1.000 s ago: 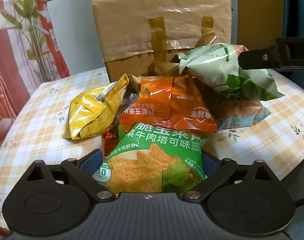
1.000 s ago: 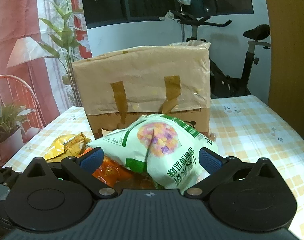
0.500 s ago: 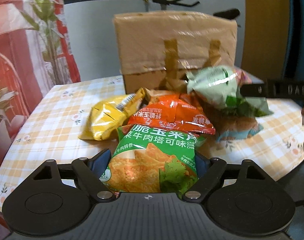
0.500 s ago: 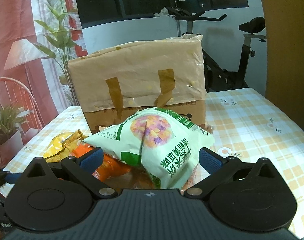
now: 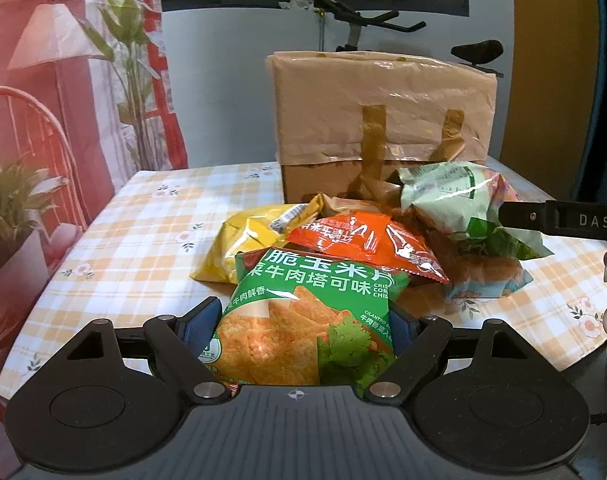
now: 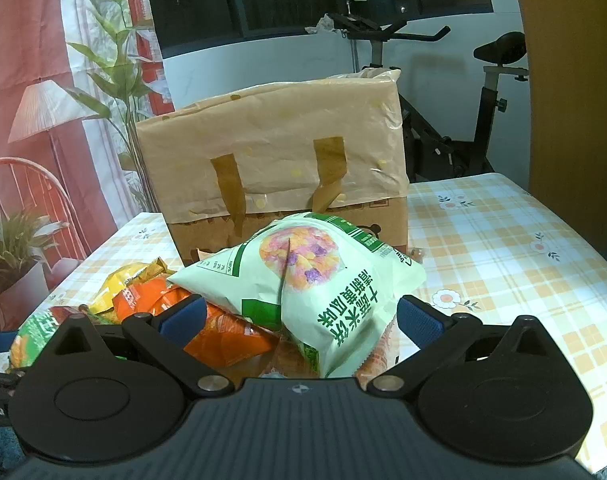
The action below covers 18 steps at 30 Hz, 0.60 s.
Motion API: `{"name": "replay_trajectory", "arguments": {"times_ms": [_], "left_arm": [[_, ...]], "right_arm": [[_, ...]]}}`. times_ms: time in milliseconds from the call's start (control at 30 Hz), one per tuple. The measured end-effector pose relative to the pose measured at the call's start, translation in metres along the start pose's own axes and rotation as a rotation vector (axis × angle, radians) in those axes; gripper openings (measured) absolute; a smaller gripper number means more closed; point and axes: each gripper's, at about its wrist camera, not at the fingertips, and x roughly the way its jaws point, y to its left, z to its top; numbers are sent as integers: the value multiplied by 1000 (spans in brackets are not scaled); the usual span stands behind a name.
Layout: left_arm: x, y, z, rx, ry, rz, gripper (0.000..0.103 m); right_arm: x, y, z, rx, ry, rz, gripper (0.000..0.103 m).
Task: Organize snacks
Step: 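Lift the green chip bag with the left gripper while the right lifts the white-green bag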
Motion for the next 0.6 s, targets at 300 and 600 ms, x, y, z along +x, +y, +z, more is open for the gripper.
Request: {"name": "replay_trajectory", "arguments": {"times_ms": [300, 600], "left_arm": [[5, 17, 0, -59, 39, 101, 85], [0, 27, 4, -103, 3, 169, 85]], "right_arm": [[0, 0, -2, 4, 6, 4, 103], [0, -1, -3, 12, 10, 5, 103]]}}
